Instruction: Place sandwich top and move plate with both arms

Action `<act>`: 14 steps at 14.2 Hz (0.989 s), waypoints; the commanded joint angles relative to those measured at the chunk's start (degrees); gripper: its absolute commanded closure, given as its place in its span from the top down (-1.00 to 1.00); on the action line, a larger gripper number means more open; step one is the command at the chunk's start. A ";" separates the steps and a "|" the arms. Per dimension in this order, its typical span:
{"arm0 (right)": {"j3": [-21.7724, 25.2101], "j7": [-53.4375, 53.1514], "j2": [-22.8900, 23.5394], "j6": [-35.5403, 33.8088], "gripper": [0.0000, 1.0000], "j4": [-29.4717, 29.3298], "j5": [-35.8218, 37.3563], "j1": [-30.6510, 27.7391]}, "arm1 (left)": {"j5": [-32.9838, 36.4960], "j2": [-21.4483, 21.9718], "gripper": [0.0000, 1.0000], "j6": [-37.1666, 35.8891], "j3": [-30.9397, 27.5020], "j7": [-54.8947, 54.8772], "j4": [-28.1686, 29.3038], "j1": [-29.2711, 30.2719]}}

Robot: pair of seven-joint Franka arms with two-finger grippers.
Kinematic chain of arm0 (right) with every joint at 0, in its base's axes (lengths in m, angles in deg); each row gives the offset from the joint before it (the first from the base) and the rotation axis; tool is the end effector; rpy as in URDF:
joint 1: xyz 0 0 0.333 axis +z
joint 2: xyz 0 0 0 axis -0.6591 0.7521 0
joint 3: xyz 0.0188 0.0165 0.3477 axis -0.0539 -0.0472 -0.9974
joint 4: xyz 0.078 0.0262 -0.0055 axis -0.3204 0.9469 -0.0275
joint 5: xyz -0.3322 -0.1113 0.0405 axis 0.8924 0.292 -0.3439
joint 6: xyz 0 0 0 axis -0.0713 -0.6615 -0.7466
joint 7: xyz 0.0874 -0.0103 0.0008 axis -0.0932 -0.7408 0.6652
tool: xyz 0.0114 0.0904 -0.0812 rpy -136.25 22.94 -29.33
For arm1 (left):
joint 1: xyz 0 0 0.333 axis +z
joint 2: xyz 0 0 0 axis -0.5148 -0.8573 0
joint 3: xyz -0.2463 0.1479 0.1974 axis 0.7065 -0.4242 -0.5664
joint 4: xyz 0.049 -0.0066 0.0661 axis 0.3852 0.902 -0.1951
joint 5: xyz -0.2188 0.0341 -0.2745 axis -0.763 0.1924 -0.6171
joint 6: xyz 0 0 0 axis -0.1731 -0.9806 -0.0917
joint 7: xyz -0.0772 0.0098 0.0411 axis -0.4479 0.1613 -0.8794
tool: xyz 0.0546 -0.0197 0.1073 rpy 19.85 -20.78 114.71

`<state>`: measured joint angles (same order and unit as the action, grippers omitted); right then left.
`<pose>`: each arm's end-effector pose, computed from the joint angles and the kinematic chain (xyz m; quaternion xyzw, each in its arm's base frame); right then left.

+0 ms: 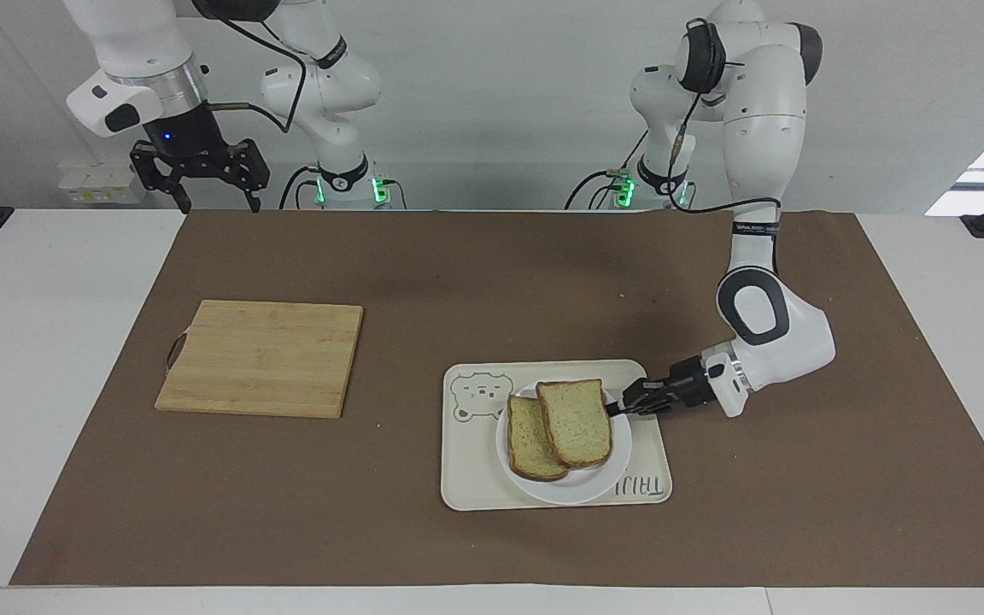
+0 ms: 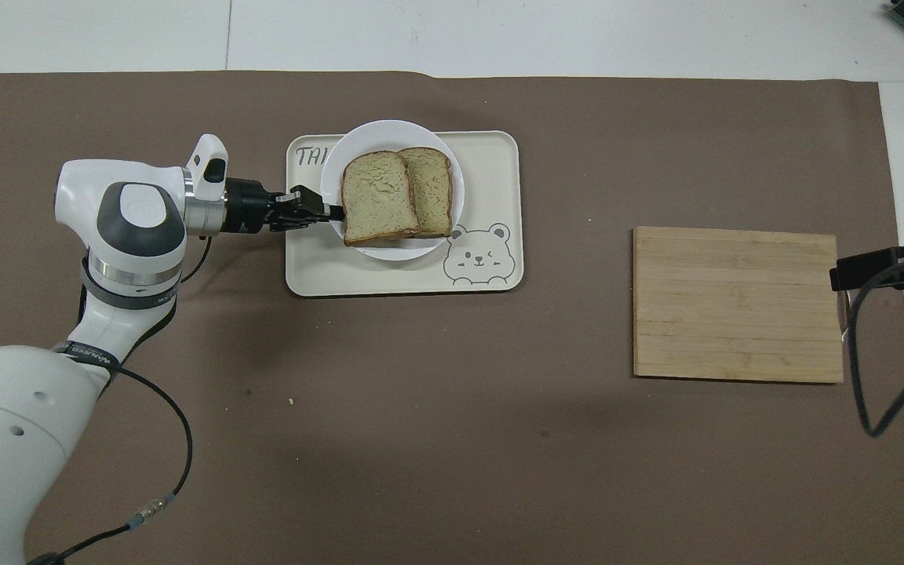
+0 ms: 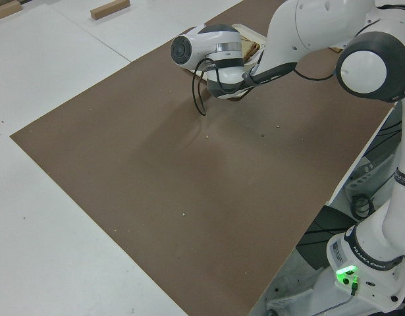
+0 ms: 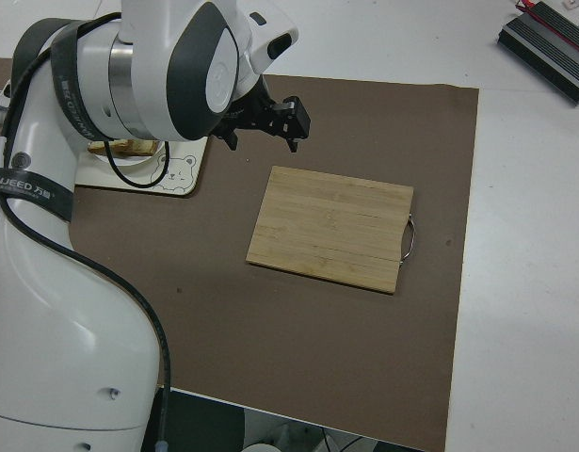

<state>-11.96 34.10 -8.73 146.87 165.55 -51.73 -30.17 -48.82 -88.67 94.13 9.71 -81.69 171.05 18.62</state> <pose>0.4844 -0.0067 0.6655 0.9996 0.0202 0.0122 0.0155 0.6463 -0.1655 0.3169 0.8837 0.0365 0.0002 0.4667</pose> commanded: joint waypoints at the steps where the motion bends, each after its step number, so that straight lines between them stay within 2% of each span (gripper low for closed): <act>1: -0.34 1.57 -0.12 -0.70 1.00 -0.39 -0.15 -0.86 | 0.87 0.21 0.21 -0.26 -0.50 0.82 -0.11 -0.82; 3: -0.34 1.57 -0.12 -0.69 1.00 -0.30 -0.15 -0.86 | 2.44 0.47 0.28 0.26 -0.59 0.64 -0.81 -1.00; 5: -0.34 1.57 -0.12 -0.78 1.00 -0.30 -0.15 -0.86 | 9.36 0.39 0.45 0.96 -0.50 0.64 -2.73 -1.09; 9: -0.42 1.57 -0.12 -0.78 1.00 -0.30 -0.15 -0.86 | 18.34 2.13 0.75 0.96 -0.76 1.34 -5.11 -1.09; 11: -0.42 1.57 -0.12 -0.69 1.00 -0.30 -0.15 -0.86 | 27.01 5.46 1.00 1.83 -1.11 5.01 -5.03 -2.22; 13: -0.42 1.57 -0.12 -0.69 1.00 -0.30 -0.15 -0.86 | 39.22 8.37 1.00 4.04 -1.03 9.94 -5.38 -2.58; 14: -0.42 1.57 -0.12 -0.69 1.00 -0.30 -0.15 -0.86 | 42.93 9.95 1.00 4.13 -1.03 11.35 -5.38 -2.67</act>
<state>-11.96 34.10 -8.73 146.87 165.55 -51.73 -30.17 -12.70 -82.49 96.84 9.58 -73.66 164.54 17.24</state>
